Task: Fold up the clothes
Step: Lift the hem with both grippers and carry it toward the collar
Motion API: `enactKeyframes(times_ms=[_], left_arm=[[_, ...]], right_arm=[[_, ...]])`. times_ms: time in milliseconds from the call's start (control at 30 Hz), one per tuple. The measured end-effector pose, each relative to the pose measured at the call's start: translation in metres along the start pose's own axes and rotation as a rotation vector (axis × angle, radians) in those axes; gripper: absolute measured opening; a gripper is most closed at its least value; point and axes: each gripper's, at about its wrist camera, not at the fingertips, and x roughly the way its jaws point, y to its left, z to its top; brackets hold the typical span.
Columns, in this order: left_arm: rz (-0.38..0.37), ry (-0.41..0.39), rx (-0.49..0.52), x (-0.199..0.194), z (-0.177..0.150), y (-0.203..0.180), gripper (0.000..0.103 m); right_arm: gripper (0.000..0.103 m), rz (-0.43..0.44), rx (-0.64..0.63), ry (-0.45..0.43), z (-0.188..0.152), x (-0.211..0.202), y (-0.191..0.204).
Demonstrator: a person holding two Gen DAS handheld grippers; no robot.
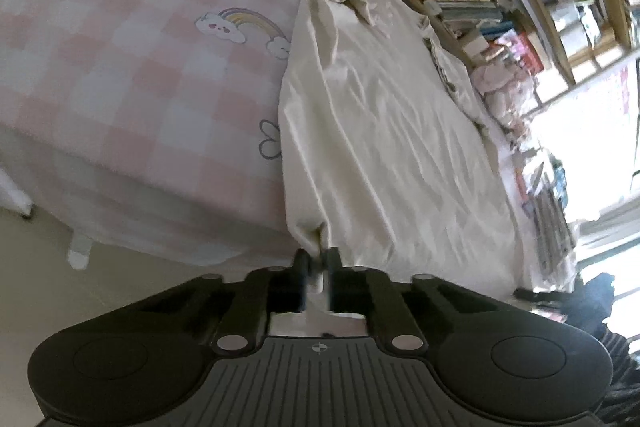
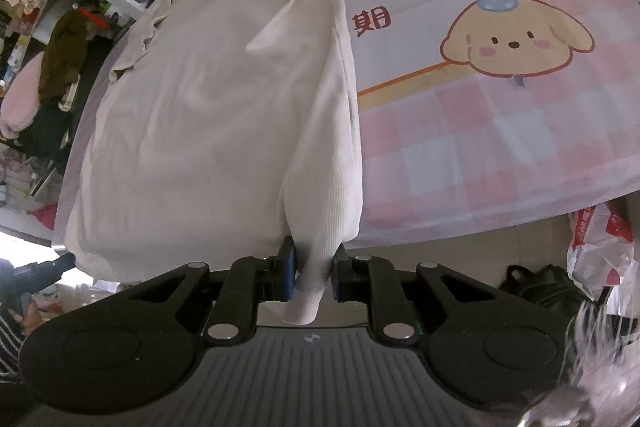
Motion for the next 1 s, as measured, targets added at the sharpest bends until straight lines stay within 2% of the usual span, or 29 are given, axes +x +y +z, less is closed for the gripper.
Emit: enactKeyframes(times_ms=[67, 167, 433, 733, 867, 933, 1000], left_arm=[[0.046, 0.007, 0.035, 0.000, -0.001, -0.006, 0.004], [0.072, 0.021, 0.069, 0.002, -0.002, -0.015, 0.003], [0.017, 0.123, 0.106, -0.002, -0.028, -0.016, 0.003], [-0.163, 0.093, 0.031, -0.032, -0.041, -0.019, 0.003], [-0.248, 0.073, -0.004, -0.046, -0.045, -0.020, 0.003], [-0.291, 0.064, -0.022, -0.053, -0.047, -0.021, 0.003], [-0.338, 0.039, -0.037, -0.060, -0.046, -0.024, 0.003]], right_arm=[[0.014, -0.011, -0.005, -0.005, 0.000, -0.001, 0.002], [0.010, -0.024, -0.014, -0.010, -0.002, -0.004, 0.006], [0.009, -0.041, -0.015, -0.003, -0.015, -0.025, 0.001], [0.009, -0.046, 0.053, 0.091, -0.073, -0.056, -0.015], [0.009, 0.032, 0.109, 0.104, -0.086, -0.069, -0.015], [0.009, 0.127, 0.125, 0.036, -0.080, -0.082, -0.006], [0.009, 0.227, 0.126, -0.088, -0.066, -0.099, 0.005]])
